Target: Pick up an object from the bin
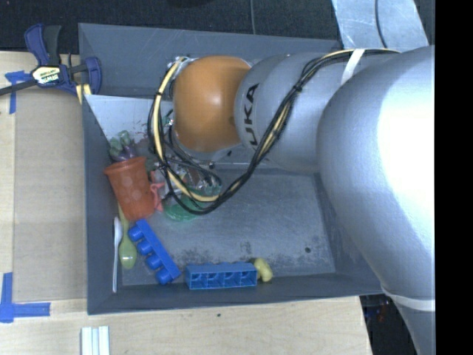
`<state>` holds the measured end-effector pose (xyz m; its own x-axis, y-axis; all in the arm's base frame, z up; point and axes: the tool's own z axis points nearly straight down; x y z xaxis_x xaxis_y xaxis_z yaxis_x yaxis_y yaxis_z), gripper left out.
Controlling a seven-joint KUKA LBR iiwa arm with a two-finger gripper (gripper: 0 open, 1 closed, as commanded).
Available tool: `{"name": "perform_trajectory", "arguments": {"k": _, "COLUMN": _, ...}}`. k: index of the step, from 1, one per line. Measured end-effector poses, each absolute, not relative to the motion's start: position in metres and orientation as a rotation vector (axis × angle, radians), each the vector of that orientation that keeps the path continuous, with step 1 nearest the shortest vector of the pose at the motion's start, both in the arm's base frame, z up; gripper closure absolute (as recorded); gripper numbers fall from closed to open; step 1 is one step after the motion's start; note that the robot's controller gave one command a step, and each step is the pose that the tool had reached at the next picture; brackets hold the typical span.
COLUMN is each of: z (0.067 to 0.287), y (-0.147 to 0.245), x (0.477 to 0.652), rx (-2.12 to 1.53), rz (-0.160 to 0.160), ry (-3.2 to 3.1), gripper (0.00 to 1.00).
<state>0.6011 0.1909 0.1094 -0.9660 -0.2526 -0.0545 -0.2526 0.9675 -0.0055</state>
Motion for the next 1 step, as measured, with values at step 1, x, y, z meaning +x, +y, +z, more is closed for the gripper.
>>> {"name": "perform_trajectory", "arguments": {"k": 1, "z": 0.1098, "y": 0.1908, "x": 0.6011, "rx": -0.393, "rz": 0.002, "ry": 3.062, "gripper": 1.0}}
